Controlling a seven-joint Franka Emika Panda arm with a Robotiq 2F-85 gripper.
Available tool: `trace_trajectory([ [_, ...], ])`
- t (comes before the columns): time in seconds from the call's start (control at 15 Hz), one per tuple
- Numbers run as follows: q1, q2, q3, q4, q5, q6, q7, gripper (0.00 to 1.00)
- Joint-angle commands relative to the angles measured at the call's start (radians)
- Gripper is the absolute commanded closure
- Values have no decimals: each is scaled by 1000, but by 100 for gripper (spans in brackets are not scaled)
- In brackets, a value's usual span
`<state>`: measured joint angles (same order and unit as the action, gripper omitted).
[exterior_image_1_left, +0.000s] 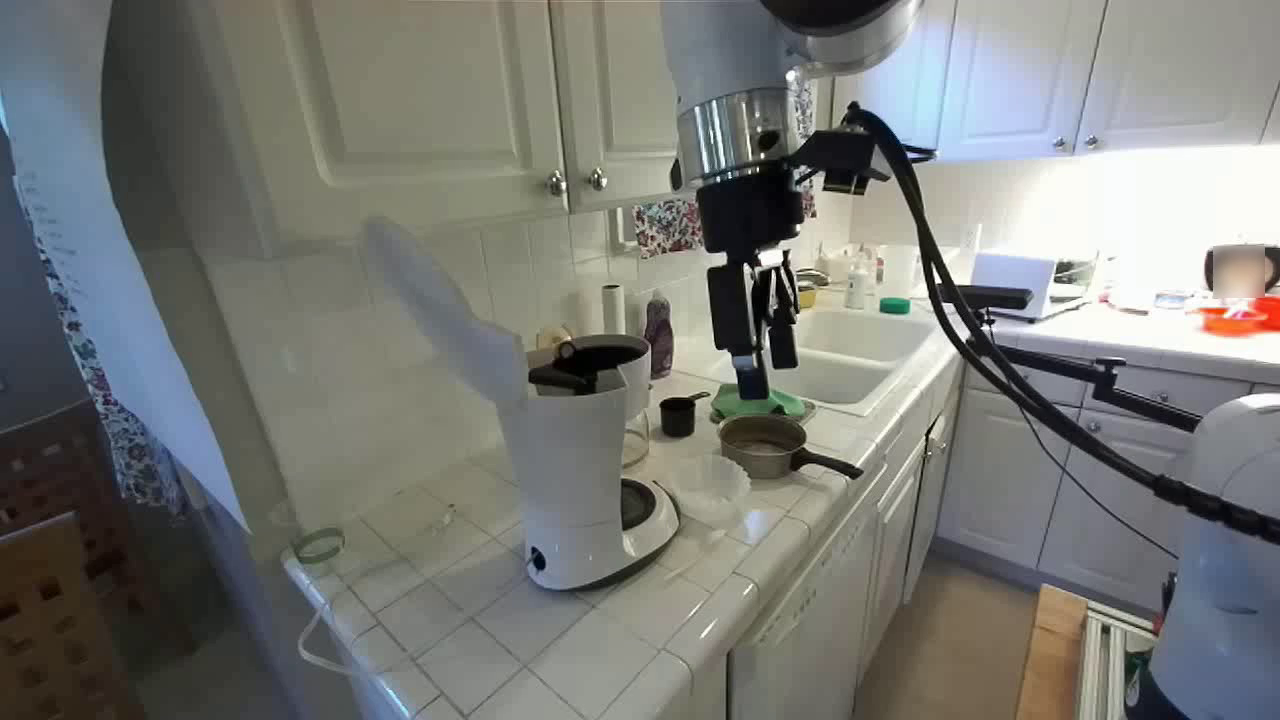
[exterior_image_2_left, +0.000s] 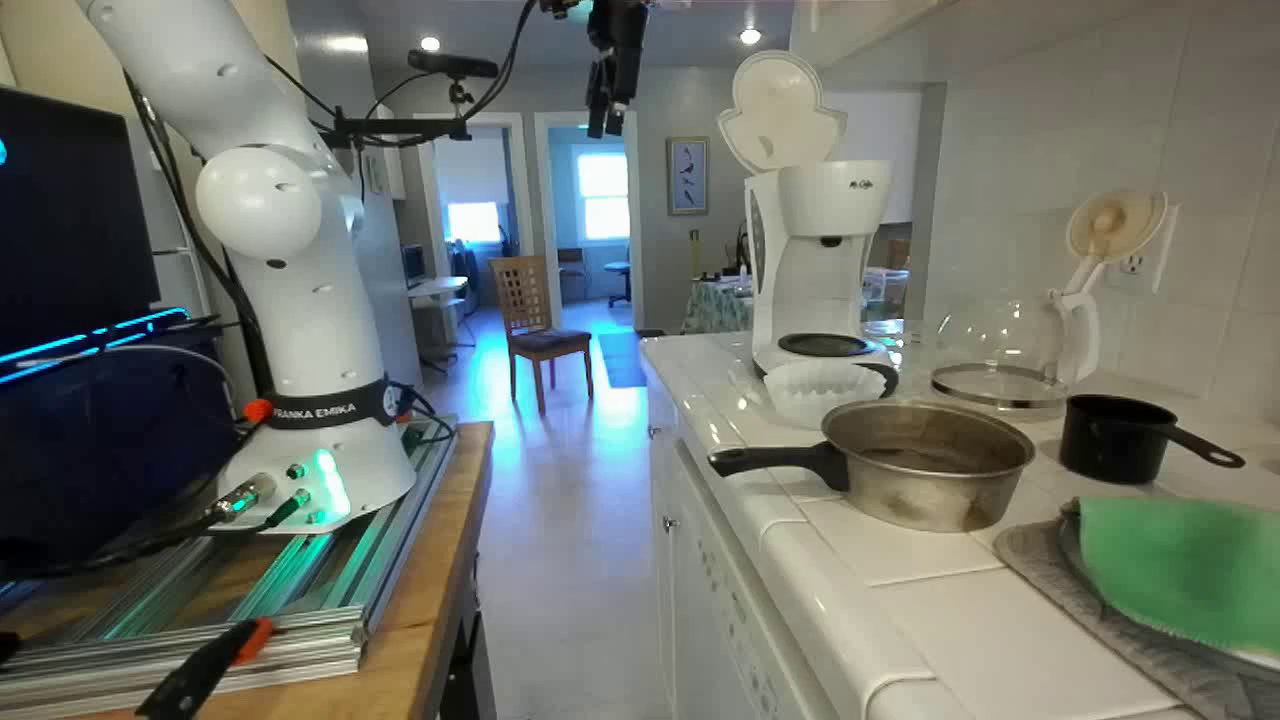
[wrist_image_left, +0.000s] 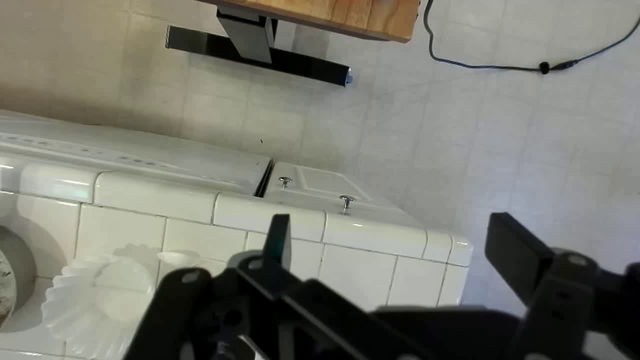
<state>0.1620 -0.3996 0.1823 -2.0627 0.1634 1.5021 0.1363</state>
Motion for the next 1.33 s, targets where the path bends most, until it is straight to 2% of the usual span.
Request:
trace_trajectory([
  [0.0,-5,1,4,2,1,-2,-1,0],
  [0.53,-115,-136,-83,-150,-40,63,46,0],
  [0.8,-179,-211,-142,-223,-119,108,6,0],
  [1.0,-229,-239,-184,-251,-184,132,9,0],
  [1.07,-241,-248,-196,-253,-174,138,27,0],
  [1.13,-221,-204,-182,-214,-159,106,11,0],
  [1.27,-229,-207,-193,-216,-159,107,7,0],
])
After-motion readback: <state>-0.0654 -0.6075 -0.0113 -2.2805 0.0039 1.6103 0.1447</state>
